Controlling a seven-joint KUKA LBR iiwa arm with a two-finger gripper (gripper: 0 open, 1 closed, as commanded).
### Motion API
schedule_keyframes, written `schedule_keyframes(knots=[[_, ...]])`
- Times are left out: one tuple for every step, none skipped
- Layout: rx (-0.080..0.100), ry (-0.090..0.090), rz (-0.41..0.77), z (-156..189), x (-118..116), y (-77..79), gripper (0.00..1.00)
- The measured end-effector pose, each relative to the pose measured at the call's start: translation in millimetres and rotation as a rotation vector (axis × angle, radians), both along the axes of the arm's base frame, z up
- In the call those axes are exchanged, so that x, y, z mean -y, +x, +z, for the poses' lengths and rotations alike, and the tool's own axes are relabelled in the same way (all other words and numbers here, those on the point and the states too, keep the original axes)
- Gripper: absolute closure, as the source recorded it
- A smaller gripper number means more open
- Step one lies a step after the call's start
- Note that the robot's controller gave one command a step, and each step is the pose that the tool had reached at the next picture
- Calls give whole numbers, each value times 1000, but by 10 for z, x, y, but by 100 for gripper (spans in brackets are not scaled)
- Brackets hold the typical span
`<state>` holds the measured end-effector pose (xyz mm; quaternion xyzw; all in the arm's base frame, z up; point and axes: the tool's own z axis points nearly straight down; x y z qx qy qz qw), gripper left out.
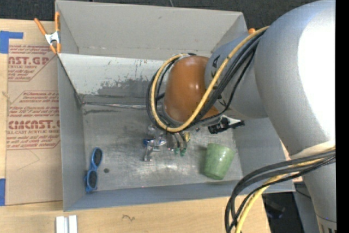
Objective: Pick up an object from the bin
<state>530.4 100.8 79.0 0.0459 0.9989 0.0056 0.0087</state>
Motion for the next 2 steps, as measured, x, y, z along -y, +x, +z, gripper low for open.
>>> schedule_keyframes(knots=[[-12,-8,2,95,-12,16,100],[-13,-8,2,483,-20,26,100]])
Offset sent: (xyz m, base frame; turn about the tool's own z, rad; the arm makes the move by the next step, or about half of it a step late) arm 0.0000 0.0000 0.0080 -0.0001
